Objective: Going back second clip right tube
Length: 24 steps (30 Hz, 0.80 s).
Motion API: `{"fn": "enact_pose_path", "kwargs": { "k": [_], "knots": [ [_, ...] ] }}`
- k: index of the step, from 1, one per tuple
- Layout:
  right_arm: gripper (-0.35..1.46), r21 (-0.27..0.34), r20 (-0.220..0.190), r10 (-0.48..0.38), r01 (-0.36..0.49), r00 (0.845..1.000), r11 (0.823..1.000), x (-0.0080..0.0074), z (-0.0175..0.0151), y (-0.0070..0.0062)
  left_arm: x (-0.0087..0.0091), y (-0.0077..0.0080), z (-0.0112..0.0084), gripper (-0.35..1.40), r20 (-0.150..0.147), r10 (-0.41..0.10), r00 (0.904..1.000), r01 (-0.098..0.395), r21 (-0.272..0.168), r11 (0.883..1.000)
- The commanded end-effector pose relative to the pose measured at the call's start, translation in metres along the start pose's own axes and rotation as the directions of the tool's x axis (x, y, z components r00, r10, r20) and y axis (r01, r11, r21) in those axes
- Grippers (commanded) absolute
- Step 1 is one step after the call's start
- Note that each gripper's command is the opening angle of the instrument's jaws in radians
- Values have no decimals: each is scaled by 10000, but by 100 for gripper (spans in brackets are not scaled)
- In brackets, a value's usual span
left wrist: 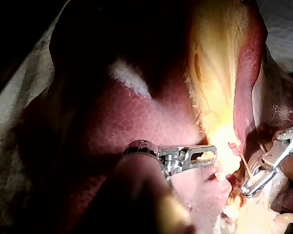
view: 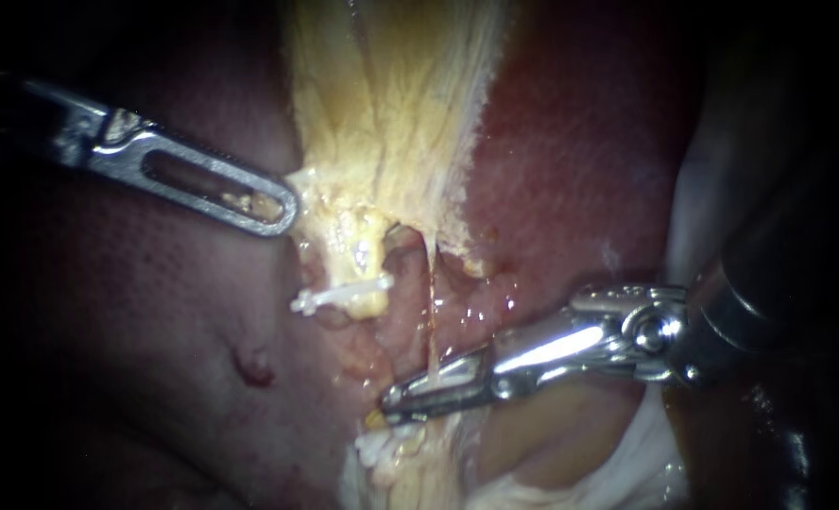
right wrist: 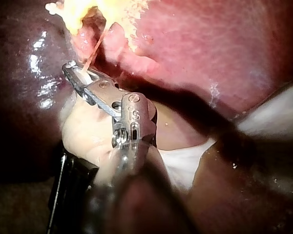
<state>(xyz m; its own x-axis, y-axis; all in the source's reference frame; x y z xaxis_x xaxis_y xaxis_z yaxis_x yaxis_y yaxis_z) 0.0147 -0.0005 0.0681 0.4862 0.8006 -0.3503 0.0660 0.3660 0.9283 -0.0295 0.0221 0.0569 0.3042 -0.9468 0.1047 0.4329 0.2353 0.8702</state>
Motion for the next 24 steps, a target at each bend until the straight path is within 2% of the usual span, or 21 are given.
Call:
{"fn": "enact_pose_path", "kwargs": {
  "k": [1,7,9,10,11,13,18,22,24],
  "knots": [
    [-35,-4,-5,1,-1,10000,10000,-1,0,0,0,1,1,-35,-1,6,10000,-6,-7,10000],
    [-35,40,-47,291,-290,9996,9996,-2,-2,0,1,1,1,-35,0,7,10000,-7,-9,10000],
    [-2,81,-281,278,-276,9992,9996,-2,-2,0,1,1,2,-35,0,9,10000,-9,-10,10000],
    [21,7,-573,272,-272,9980,9996,-2,-1,0,1,2,2,-35,0,12,10000,-12,-10,10000],
    [37,-119,-871,272,-284,9958,9995,-2,0,1,1,2,2,-35,0,13,10000,-13,-10,10000],
    [44,-163,-1026,286,-304,9943,9994,0,2,1,1,3,3,-35,0,16,10000,-16,-11,10000],
    [48,-326,-1162,288,-328,9928,9989,2,4,3,1,3,3,-35,25,17,10000,-17,-36,10000],
    [49,-1037,-1402,-1091,950,9841,9901,2,3,9,1,3,3,-35,25,17,10000,-17,-36,10000],
    [49,-1312,-1356,-1562,1385,9784,9816,2,1,13,1,3,3,-35,26,17,10000,-17,-36,10000]
  ]
}}
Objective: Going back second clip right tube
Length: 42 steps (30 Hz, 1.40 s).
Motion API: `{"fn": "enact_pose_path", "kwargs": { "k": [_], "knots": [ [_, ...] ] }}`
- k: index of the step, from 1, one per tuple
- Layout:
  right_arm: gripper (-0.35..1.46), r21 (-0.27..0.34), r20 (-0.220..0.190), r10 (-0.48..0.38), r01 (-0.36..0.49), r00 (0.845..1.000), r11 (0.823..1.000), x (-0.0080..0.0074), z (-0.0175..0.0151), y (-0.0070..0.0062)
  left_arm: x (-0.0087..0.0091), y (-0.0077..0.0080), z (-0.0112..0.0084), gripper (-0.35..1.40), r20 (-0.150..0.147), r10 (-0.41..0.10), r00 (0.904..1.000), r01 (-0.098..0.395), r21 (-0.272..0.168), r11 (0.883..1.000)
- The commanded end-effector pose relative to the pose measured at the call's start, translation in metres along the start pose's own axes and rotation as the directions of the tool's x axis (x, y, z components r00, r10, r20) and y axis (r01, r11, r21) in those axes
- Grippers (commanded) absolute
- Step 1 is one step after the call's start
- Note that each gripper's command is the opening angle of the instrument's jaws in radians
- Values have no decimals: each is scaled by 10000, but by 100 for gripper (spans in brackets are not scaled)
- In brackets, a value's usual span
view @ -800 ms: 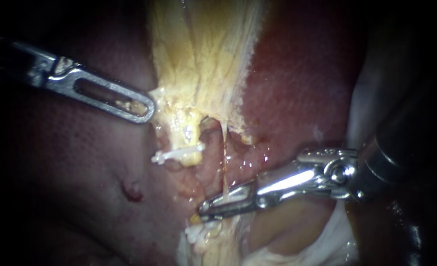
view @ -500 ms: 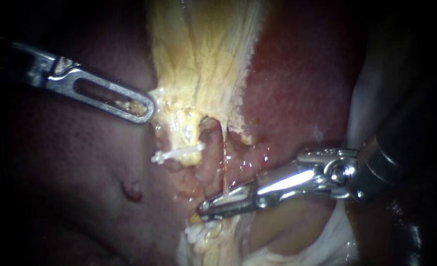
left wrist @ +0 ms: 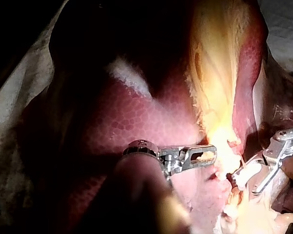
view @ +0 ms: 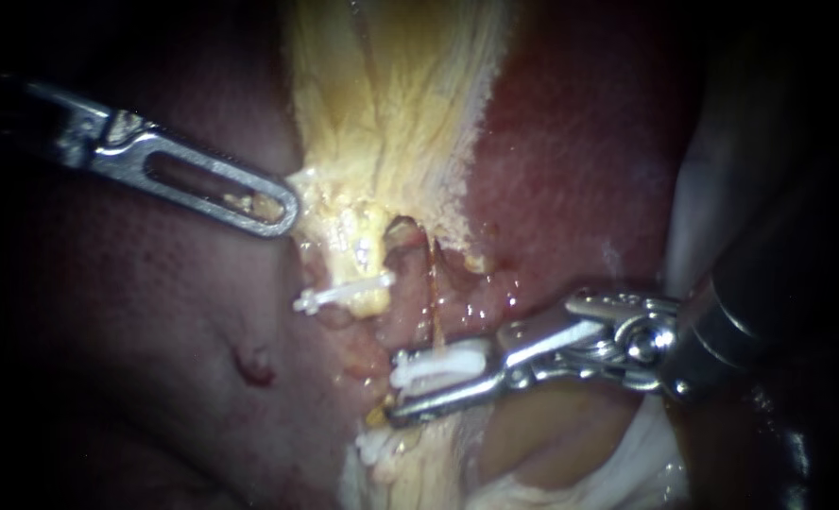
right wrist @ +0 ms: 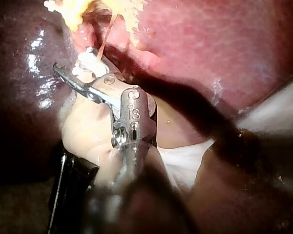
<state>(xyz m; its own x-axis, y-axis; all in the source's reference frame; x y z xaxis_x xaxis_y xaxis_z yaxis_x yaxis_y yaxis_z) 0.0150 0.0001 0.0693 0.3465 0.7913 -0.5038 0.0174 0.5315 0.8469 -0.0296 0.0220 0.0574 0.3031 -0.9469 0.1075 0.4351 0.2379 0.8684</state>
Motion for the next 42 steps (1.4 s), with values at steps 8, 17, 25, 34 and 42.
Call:
{"fn": "enact_pose_path", "kwargs": {
  "k": [8,17,25,34,42],
  "knots": [
    [49,-625,454,-1647,1674,9853,9839,-6,-12,17,0,0,-1,-35,2,-2,10000,2,-2,10000],
    [50,-462,537,-3072,3097,9501,9497,-2,-50,3,1,0,-2,-35,-1,0,10000,0,0,10000],
    [50,-832,527,-4008,4039,9147,9110,22,-103,-6,1,0,-2,-35,-1,1,10000,-1,0,10000],
    [50,-869,559,-4438,4472,8944,8902,33,-131,-13,6,6,10,-35,0,39,10000,-39,-18,10000],
    [50,-825,577,-4602,4636,8860,8822,30,-139,-16,17,22,53,-35,-198,172,9997,-171,72,9998]
  ]
}}
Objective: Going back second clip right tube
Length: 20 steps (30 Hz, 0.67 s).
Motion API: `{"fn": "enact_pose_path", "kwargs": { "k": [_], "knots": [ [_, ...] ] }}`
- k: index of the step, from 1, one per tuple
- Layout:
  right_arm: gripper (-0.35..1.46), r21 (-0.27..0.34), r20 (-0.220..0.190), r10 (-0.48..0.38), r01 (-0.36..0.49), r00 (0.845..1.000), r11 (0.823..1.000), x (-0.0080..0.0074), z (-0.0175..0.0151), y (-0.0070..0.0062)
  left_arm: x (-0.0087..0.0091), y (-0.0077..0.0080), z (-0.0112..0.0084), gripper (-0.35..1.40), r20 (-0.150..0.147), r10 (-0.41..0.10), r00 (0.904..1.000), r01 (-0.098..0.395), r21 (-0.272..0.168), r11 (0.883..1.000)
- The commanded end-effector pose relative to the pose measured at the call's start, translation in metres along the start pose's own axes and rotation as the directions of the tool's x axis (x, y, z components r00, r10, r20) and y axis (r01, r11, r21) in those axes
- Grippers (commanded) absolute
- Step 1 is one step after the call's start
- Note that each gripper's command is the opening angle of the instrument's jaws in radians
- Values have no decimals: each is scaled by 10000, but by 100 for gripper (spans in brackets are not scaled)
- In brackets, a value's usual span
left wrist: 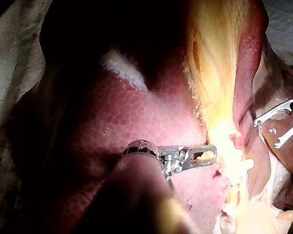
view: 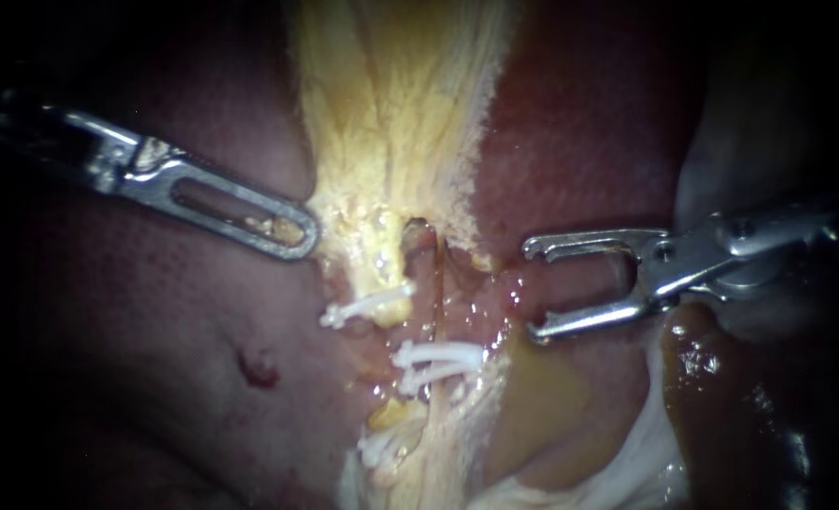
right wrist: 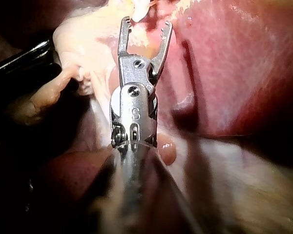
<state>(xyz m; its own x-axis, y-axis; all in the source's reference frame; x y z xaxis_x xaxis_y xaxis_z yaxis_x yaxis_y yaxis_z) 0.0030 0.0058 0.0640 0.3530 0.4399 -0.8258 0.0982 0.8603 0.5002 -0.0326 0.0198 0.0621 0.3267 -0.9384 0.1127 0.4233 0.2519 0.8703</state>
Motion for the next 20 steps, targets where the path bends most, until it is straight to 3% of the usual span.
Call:
{"fn": "enact_pose_path", "kwargs": {
  "k": [1,8,20],
  "knots": [
    [50,8,1,-11,11,10000,10000,0,-1,0,1,1,5,-35,-38,19,10000,-19,18,10000],
    [50,15,0,-7,7,10000,10000,1,-3,-2,2,8,32,-35,-207,88,9997,-88,21,10000],
    [50,99,-6,3,-3,10000,10000,3,-3,-2,1,9,35,-35,-219,107,9997,-107,27,9999]
  ]
}}
